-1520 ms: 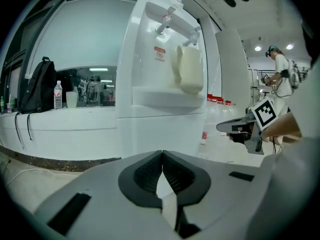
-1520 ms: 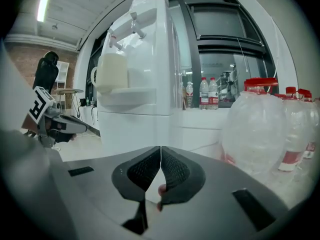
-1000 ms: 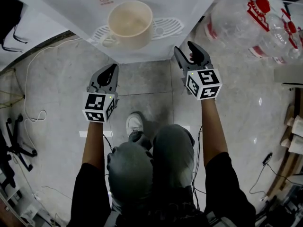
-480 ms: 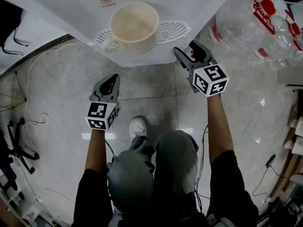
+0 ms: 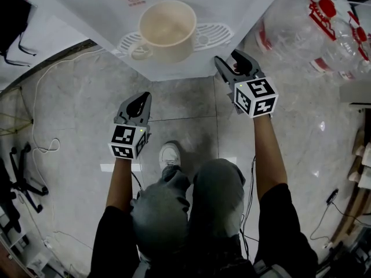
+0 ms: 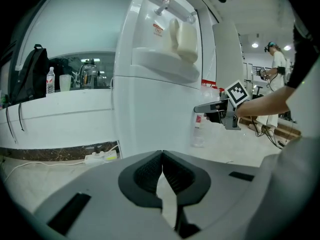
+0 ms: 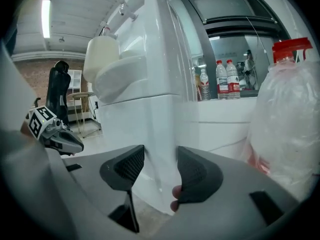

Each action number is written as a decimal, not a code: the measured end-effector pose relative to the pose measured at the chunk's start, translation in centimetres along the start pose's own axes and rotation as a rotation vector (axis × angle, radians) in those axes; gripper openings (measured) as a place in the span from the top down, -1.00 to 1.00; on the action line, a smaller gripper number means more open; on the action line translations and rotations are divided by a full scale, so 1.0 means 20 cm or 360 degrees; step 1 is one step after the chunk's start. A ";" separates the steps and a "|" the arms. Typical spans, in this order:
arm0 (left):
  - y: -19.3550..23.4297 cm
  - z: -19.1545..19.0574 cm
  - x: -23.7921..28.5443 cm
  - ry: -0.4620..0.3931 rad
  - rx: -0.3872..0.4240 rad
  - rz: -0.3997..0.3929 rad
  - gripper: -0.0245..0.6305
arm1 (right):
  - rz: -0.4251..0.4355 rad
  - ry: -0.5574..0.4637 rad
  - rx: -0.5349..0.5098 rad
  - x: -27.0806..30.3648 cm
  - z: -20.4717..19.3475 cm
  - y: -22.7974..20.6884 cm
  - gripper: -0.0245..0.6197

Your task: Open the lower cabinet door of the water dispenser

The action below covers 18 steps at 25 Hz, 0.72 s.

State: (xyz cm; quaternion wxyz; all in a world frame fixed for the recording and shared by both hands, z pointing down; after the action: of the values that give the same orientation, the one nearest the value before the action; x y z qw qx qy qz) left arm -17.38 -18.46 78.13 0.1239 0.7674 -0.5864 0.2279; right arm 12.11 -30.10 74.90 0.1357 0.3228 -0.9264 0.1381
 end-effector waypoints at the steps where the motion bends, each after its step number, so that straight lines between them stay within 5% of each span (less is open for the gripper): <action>1: 0.00 0.00 0.00 0.0001 0.0002 -0.0004 0.89 | -0.0012 0.0006 -0.0006 0.00 0.00 0.00 0.24; 18: -0.04 0.04 -0.06 -0.0014 0.0041 -0.0011 0.89 | -0.0100 0.0011 -0.0018 -0.04 -0.01 0.07 0.29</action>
State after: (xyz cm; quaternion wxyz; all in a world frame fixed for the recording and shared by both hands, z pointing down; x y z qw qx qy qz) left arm -16.76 -17.50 76.95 0.1122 0.7720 -0.5812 0.2317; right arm 11.82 -28.57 74.63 0.1451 0.3504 -0.9162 0.1296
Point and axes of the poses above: the fingertips, and each gripper's own axes: x forward along the fingers, y to its left, z out of its top, the point moved 8 cm from there along -x, backward along the fingers, and after that the axes turned 14 degrees about z, right-handed, at the moved point
